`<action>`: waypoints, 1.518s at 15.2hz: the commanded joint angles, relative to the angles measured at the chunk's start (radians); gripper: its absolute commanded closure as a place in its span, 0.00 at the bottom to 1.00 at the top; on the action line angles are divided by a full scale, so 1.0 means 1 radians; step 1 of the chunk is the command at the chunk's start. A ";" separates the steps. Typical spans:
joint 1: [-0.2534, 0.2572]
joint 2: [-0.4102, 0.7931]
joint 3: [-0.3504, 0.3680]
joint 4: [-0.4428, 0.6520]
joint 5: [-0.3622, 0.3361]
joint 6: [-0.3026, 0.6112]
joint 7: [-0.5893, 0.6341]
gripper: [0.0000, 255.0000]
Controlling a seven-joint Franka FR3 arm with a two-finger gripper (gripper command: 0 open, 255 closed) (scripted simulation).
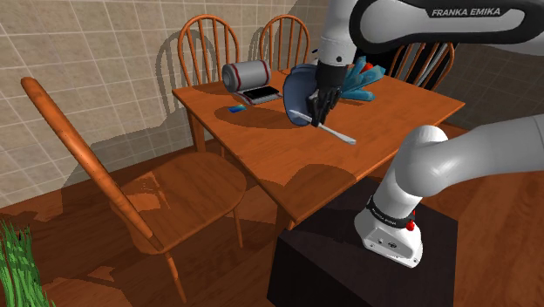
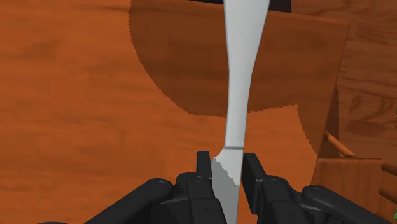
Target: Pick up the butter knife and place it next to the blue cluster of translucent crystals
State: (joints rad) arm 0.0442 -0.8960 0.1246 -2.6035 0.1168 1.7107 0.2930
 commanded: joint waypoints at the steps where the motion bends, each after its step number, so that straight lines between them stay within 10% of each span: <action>1: -0.002 -0.002 -0.004 0.024 -0.003 -0.026 -0.001 1.00; 23: -0.012 0.084 -0.024 0.372 -0.024 -0.288 0.010 1.00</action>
State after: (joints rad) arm 0.0330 -0.8192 0.1021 -2.2499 0.0938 1.4340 0.3027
